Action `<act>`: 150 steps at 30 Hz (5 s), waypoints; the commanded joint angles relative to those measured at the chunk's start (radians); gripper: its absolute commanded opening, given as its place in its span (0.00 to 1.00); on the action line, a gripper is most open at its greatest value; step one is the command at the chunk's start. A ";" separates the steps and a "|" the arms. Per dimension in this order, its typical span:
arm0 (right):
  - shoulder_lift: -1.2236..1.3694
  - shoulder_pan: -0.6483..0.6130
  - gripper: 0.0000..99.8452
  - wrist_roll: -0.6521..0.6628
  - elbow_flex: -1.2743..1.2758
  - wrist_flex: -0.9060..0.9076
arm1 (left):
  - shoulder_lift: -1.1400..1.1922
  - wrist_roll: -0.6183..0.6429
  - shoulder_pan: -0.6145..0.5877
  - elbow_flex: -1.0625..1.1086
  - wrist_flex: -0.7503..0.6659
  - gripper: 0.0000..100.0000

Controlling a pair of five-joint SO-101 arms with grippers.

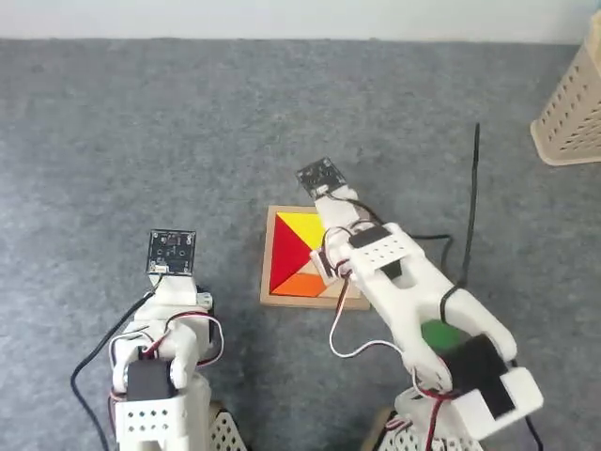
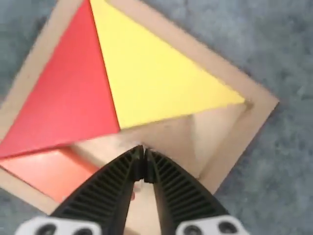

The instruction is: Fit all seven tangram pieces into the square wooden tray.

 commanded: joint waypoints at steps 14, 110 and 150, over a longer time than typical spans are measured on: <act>-0.229 0.042 0.01 0.017 0.044 0.008 | -0.017 0.009 -0.002 -0.012 0.005 0.01; 0.136 -0.039 0.01 0.199 -0.212 0.260 | -0.017 0.009 -0.002 -0.012 0.005 0.01; 0.143 -0.050 0.12 0.221 -0.241 0.168 | -0.017 0.009 -0.002 -0.012 0.005 0.01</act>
